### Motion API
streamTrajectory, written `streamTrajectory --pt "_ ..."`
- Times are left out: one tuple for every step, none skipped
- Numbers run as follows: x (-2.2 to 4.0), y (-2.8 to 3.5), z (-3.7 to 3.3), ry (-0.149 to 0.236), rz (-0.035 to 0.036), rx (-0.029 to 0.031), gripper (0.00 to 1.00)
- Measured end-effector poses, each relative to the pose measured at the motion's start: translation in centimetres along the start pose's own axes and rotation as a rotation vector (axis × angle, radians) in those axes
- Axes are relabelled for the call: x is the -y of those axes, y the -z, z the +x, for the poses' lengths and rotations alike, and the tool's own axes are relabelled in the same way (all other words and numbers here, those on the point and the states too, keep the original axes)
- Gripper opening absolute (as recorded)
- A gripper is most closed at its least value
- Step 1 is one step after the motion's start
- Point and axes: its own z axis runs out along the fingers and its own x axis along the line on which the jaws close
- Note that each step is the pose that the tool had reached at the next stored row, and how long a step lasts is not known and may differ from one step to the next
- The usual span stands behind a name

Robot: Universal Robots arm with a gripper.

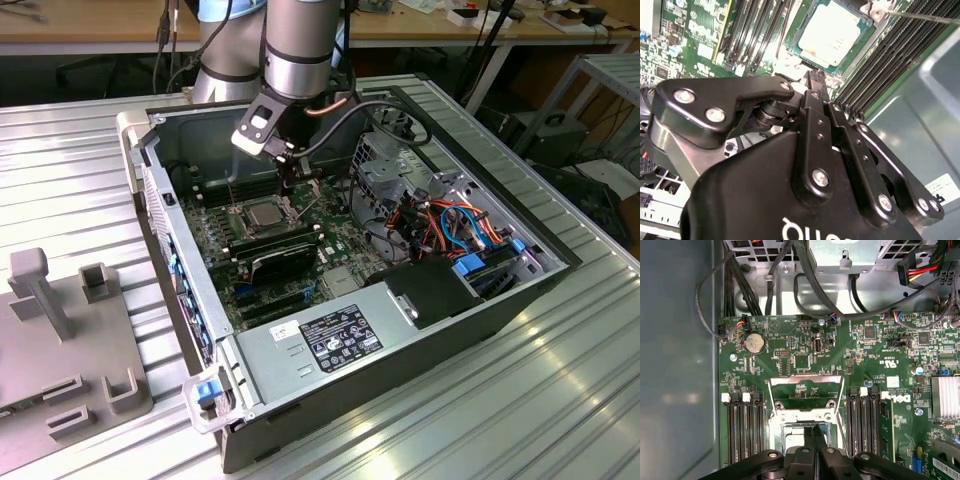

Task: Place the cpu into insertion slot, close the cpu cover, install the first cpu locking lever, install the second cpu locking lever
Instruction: 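Close the cpu cover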

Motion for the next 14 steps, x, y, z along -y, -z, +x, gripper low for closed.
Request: streamTrajectory --pt "0.00 0.00 0.00 0.000 0.0000 0.0001 0.11" --pt "-0.02 0.00 0.00 0.000 0.0000 0.0001 0.11" --pt "-0.05 -0.02 0.00 0.000 0.0000 0.0000 0.11" --pt "-0.05 -0.02 0.01 0.000 0.0000 0.0000 0.11" --pt "-0.06 -0.02 0.01 0.000 0.0000 0.0000 0.11" --pt "-0.07 -0.02 0.01 0.000 0.0000 0.0000 0.11" --pt "-0.08 -0.02 0.01 0.000 0.0000 0.0000 0.11" --pt "-0.08 -0.02 0.01 0.000 0.0000 0.0001 0.11" --pt "-0.10 -0.02 0.01 0.000 0.0000 0.0000 0.11" --pt "-0.10 -0.02 0.01 0.000 0.0000 0.0000 0.11" --pt "-0.12 -0.02 0.01 0.000 0.0001 0.0001 0.11" --pt "-0.14 0.00 0.02 0.000 0.0000 0.0000 0.11" --pt "-0.17 0.02 0.02 0.000 0.0000 -0.0001 0.11" --pt "-0.23 0.05 0.01 0.000 -0.0001 0.0000 0.11"
